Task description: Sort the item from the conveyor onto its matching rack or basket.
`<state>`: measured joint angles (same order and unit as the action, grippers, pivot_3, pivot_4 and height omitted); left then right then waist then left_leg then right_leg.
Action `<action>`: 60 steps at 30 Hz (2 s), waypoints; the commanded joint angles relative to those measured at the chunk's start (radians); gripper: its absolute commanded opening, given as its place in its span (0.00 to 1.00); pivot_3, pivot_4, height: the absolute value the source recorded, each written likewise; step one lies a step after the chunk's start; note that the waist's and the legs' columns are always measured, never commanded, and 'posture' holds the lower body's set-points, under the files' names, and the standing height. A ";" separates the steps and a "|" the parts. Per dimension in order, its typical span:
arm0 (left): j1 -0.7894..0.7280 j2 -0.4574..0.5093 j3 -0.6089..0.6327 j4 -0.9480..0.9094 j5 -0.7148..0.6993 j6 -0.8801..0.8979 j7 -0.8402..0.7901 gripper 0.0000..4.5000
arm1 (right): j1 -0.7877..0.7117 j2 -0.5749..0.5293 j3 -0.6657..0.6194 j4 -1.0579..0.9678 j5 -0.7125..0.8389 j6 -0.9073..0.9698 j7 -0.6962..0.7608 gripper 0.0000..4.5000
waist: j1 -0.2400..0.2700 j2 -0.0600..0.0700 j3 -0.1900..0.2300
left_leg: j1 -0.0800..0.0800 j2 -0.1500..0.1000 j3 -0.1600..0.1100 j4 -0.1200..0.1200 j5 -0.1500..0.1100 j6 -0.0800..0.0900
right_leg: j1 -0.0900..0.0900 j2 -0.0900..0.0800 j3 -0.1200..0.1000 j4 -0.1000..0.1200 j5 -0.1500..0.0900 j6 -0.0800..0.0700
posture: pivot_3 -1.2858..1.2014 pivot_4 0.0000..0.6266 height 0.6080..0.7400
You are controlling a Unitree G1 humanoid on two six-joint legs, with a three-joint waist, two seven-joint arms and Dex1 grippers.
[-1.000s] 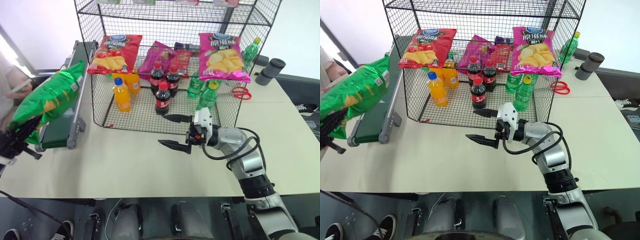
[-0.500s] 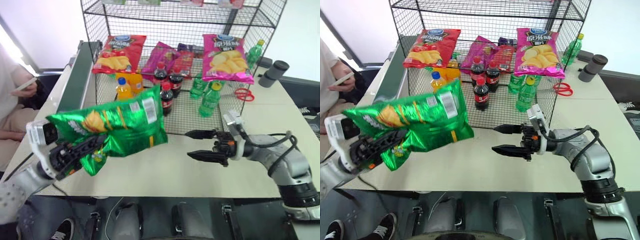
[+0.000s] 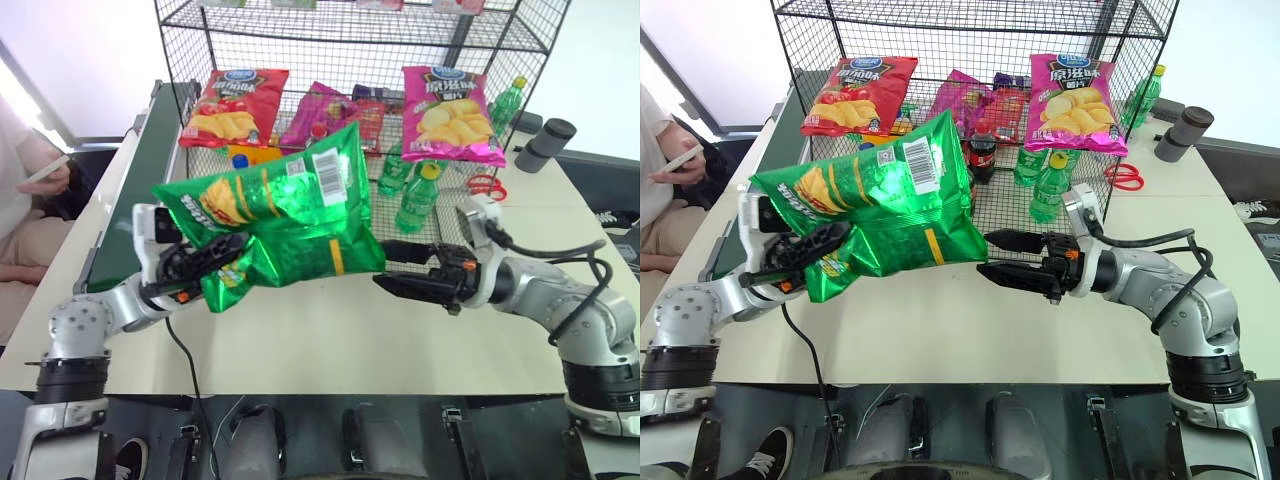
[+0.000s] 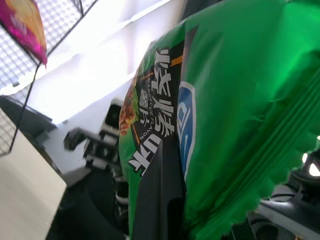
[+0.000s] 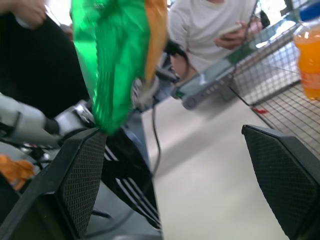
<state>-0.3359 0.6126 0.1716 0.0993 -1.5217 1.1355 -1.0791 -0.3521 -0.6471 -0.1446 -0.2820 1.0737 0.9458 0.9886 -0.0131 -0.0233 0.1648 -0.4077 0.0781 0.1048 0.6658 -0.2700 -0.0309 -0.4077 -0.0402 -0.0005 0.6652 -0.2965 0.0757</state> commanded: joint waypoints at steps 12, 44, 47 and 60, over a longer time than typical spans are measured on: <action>0.010 -0.066 0.011 -0.090 0.165 -0.003 -0.079 0.01 | -0.065 0.009 0.053 -0.035 0.096 0.131 -0.095 1.00 | -0.001 0.000 0.000 | 0.000 0.000 0.000 0.000 0.000 0.000 | 0.000 0.000 0.000 0.000 0.000 0.000 | 0.52 0.24 1.00; -0.002 -0.100 0.011 -0.087 0.378 -0.131 -0.172 0.00 | -0.088 0.049 0.070 -0.029 0.144 0.221 -0.149 0.11 | 0.000 0.000 0.000 | -0.001 0.000 -0.001 0.000 0.000 0.000 | -0.001 -0.001 0.000 -0.001 0.000 0.000 | 0.52 0.24 1.00; -0.002 -0.097 0.021 -0.072 0.381 -0.122 -0.150 0.06 | -0.087 0.044 0.071 -0.029 0.124 0.206 -0.143 0.08 | 0.000 0.000 0.000 | -0.001 0.000 -0.001 0.000 0.000 0.000 | -0.001 -0.001 0.000 -0.001 0.000 0.000 | 0.52 0.24 1.00; 0.090 -0.058 0.081 -0.055 0.561 -0.362 -0.140 1.00 | -0.088 -0.047 0.068 -0.057 -0.151 -0.019 -0.141 0.08 | -0.001 0.000 0.000 | -0.001 0.000 0.000 -0.001 0.000 0.000 | -0.002 -0.001 0.000 -0.001 0.000 0.000 | 0.52 0.24 1.00</action>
<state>-0.2497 0.5564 0.2296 0.0558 -1.0063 0.8458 -1.2303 -0.4274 -0.6680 -0.0652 -0.3029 0.9883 0.9991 0.8405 -0.0137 -0.0232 0.1650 -0.4092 0.0782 0.1045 0.6647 -0.2701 -0.0307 -0.4095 -0.0414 -0.0004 0.6638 -0.2967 0.0754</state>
